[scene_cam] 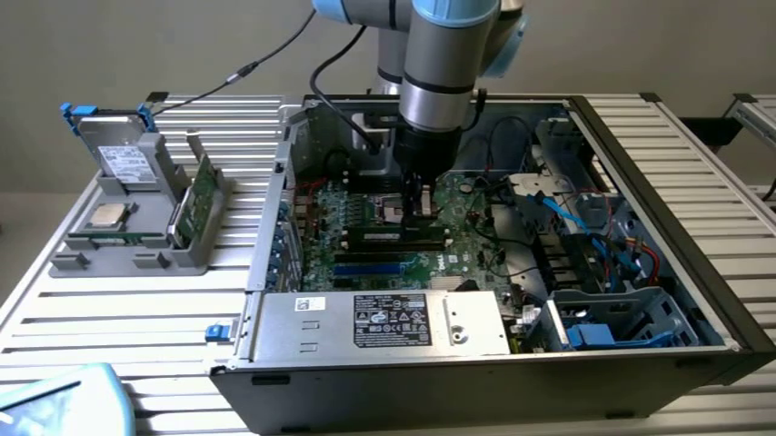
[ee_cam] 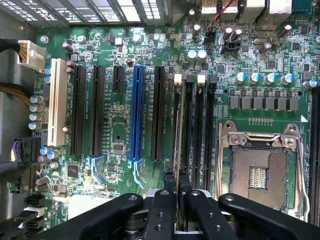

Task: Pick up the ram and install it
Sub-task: 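Insert the ram into the slot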

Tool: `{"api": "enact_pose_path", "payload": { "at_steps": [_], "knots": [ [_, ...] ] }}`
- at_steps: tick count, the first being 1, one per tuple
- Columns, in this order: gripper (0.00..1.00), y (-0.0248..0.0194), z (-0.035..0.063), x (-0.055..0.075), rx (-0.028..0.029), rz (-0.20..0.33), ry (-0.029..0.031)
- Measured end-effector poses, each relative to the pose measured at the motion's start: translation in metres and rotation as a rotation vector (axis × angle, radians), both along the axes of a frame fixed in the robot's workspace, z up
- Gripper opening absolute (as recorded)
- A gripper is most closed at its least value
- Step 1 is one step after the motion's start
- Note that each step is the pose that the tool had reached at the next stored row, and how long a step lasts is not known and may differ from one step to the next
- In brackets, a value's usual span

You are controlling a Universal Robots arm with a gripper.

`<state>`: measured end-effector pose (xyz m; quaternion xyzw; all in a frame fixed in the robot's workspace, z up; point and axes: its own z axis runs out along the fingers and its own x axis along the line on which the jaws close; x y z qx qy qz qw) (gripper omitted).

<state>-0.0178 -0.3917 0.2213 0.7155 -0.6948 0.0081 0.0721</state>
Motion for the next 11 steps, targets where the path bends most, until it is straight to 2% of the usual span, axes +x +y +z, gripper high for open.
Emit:
{"api": "enact_pose_path", "payload": {
  "at_steps": [11],
  "knots": [
    [0.14,-0.0001,-0.0021,0.0,-0.0002,0.0,0.0001]
  ]
}}
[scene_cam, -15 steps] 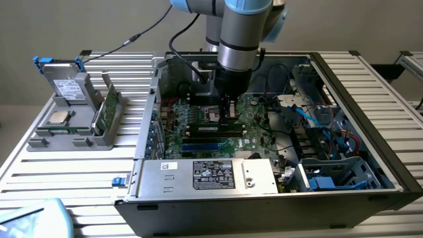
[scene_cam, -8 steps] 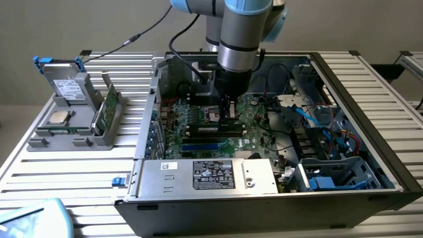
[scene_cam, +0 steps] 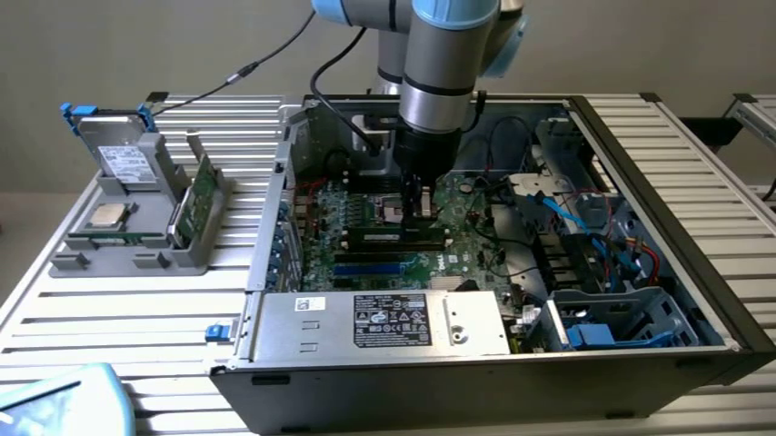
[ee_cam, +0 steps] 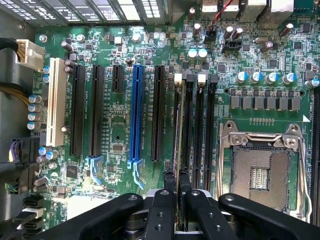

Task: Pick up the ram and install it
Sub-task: 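Insert the ram into the slot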

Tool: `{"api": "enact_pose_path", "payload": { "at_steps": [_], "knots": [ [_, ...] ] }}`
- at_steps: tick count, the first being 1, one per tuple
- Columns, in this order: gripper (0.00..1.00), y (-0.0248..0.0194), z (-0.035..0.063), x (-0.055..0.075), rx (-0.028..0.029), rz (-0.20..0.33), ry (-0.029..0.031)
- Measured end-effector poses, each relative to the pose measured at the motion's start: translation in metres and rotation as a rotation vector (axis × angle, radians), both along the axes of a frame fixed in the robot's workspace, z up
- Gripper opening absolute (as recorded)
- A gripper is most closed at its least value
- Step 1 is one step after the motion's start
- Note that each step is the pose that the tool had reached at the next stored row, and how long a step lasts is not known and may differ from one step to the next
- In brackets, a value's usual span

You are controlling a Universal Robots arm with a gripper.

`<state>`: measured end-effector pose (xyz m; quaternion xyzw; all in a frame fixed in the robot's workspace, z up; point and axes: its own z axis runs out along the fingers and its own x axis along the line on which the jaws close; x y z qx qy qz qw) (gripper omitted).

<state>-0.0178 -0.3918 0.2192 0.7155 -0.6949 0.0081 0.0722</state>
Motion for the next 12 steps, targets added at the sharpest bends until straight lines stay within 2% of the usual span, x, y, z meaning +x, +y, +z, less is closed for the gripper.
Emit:
{"api": "enact_pose_path", "payload": {
  "at_steps": [12],
  "knots": [
    [0.14,0.0,-0.0005,0.0017,0.0002,0.0,0.0023]
  ]
}}
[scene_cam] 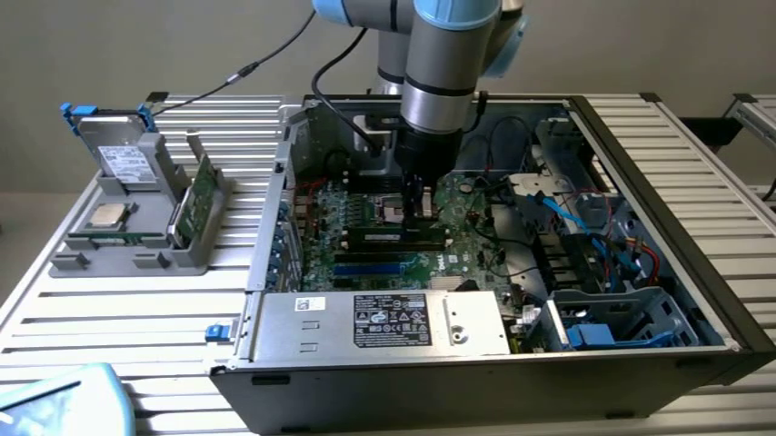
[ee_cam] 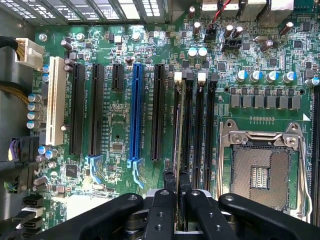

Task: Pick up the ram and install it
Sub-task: 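Insert the ram into the slot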

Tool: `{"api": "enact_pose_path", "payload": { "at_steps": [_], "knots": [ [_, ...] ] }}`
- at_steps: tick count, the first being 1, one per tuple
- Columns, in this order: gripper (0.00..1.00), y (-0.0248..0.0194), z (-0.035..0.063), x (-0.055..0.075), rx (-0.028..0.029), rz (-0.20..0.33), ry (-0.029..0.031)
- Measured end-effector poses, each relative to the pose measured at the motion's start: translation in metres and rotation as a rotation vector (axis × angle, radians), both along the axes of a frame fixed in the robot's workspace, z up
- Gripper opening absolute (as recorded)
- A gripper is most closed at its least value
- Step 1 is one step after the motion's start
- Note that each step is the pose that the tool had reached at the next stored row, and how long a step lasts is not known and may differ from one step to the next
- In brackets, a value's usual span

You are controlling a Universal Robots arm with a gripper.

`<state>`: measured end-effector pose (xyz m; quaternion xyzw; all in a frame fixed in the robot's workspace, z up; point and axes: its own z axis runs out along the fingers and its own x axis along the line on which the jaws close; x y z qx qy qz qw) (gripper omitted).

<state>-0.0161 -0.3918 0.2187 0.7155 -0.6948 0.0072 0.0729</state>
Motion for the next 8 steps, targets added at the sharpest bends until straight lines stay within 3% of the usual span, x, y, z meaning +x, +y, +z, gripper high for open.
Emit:
{"api": "enact_pose_path", "payload": {
  "at_steps": [8],
  "knots": [
    [0.14,0.0,-0.0013,0.0,-0.0002,0.0,0.0003]
  ]
}}
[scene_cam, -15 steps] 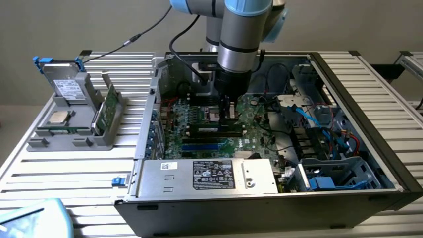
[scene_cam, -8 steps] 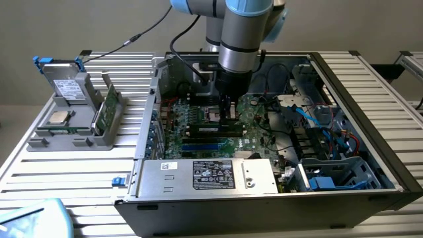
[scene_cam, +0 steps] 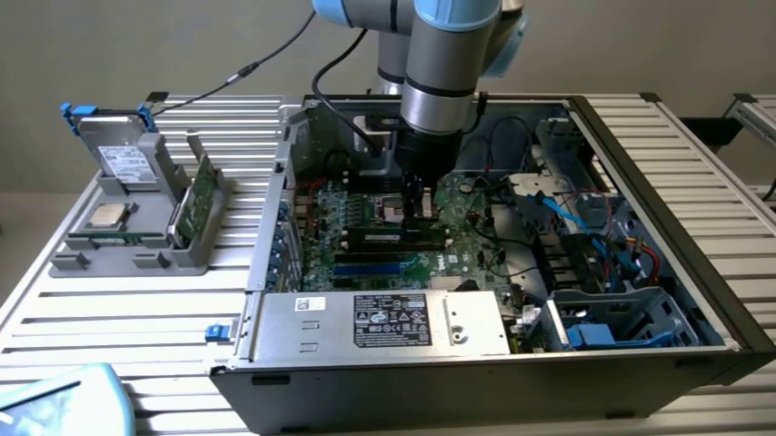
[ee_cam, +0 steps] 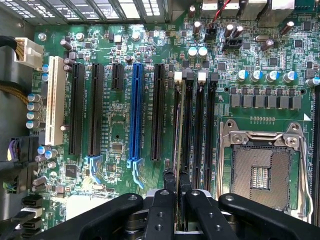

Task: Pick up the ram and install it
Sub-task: 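Insert the ram into the slot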

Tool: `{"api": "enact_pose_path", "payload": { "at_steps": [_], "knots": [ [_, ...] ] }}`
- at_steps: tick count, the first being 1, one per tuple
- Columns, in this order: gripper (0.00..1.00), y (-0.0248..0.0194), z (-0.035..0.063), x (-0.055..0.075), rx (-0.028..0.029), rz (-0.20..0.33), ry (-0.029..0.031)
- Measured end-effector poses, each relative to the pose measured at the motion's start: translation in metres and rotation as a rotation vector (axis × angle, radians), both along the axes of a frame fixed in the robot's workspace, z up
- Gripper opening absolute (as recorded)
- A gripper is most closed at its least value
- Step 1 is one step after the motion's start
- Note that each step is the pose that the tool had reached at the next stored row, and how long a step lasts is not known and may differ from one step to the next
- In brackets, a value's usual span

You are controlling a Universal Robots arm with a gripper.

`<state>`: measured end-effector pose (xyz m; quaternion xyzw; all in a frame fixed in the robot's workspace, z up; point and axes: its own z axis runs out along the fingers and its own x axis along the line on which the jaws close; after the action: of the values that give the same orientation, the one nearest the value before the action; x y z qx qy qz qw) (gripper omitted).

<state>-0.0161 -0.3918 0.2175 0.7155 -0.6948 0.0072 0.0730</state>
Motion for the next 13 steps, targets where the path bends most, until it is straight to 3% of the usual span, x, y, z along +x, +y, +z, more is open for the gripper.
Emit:
{"api": "enact_pose_path", "payload": {
  "at_steps": [13],
  "knots": [
    [0.14,0.0,-0.0001,0.0019,0.0047,0.0,0.0108]
  ]
}}
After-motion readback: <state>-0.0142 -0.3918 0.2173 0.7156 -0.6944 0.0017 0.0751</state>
